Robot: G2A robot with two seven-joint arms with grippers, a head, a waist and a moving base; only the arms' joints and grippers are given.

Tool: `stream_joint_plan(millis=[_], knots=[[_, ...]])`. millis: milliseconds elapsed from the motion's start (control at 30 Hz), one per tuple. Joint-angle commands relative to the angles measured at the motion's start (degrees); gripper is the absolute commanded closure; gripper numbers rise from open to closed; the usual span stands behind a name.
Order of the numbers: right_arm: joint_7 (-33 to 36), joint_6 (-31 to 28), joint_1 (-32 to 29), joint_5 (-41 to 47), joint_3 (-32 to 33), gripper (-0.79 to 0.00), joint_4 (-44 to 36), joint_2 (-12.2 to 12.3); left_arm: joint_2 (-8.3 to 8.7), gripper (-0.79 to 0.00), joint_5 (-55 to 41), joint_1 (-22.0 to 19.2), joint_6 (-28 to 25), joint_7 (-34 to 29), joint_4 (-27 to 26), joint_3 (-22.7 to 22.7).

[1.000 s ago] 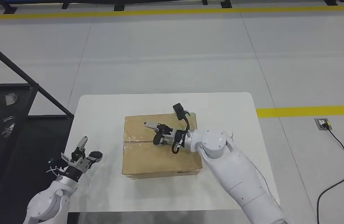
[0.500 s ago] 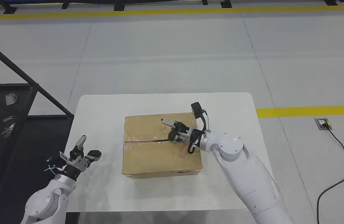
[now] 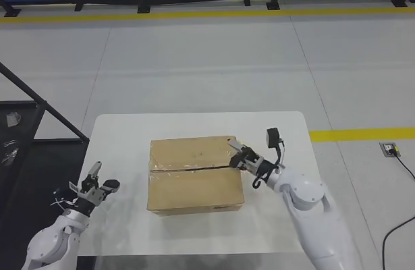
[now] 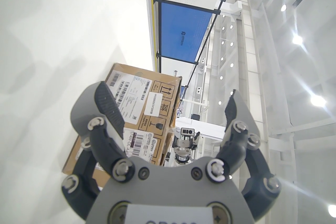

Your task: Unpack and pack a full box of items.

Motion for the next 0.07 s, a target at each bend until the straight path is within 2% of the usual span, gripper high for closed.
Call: stream_joint_plan(millis=[0, 33], knots=[[-0.4, -3.4, -2.4, 2.1, 1.7, -0.785, -2.5, 0.3, 0.10, -0.785, -0.3, -0.1, 0.1, -0.2, -0.1, -0.4], [-0.4, -5.2, -3.5, 3.1, 2.6, -0.785, -3.7, 0.4, 0.15, -0.785, -0.4, -0.1, 0.1, -0.3, -0.1, -0.6]])
